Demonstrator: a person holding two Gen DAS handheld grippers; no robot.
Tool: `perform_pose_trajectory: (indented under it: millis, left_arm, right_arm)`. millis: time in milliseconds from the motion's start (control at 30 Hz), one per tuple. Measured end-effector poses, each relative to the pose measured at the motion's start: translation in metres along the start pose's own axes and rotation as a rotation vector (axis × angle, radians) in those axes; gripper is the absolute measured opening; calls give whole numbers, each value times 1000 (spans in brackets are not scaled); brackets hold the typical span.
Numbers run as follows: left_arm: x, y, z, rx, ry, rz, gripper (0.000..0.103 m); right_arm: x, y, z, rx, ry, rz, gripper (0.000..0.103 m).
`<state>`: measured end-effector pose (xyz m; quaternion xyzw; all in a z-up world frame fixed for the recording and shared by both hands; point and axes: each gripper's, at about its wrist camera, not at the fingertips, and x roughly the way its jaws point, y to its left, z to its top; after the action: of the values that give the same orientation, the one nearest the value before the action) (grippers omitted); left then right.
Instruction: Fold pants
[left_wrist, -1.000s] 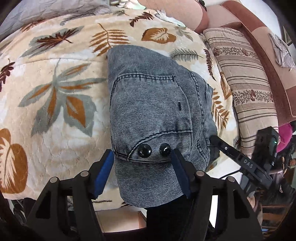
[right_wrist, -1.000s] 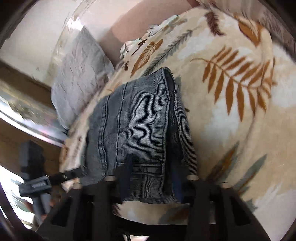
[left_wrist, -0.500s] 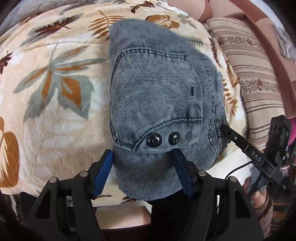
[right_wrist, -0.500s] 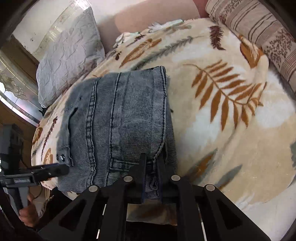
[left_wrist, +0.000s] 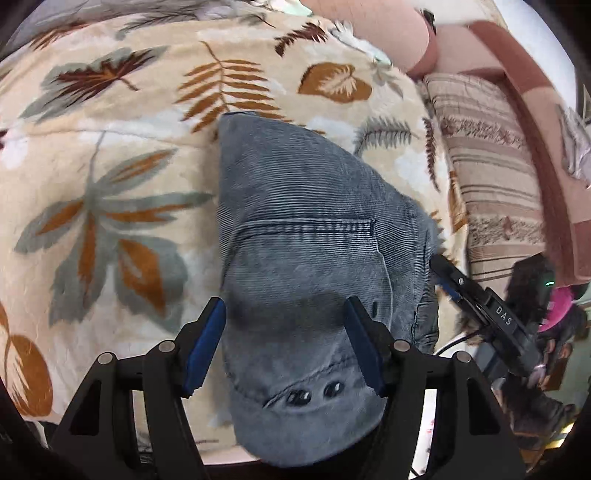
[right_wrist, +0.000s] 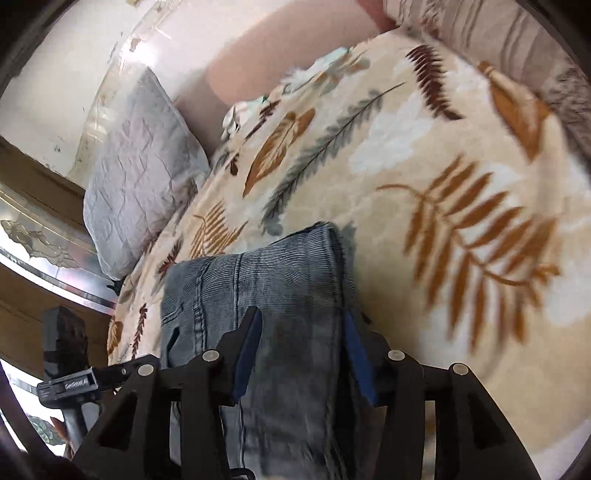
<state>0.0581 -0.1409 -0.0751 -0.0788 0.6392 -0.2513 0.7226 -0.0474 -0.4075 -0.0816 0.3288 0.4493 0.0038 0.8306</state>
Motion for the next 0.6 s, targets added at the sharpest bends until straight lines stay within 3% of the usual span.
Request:
perform_pose_trajectory:
  millis: [33,100,133,233,333,367,567,600]
  left_arm:
    - [4,-4,1,14,-6,19,65]
    - [15,-6,5,31,-4,78,67]
    - [19,-4,8,25,11,79,67]
    - [11,8,9,-11,19,24,66]
    - [-11,22,11,-4,-43,13,66]
    - [-12,28,14,-17,-41,-6,66]
    - [8,37,17,-75,47,-108,67]
    - [14,36,15,-78,68,-128,67]
  right_arm:
    - [2,7,0,-36,-7,1,10]
    - [4,21,2,-126,-39,-68,10]
    - [17,21,4,-145,10,-130,10]
    - [22,21,3,-176,43,-169,16]
    - [-3,8,7,-96,-16,-70,44]
    - [-15,-11,9,1,-19,29,59]
    - [-1,-38,4,89,49,87,62]
    - [11,-45,-3,125,78,132,62]
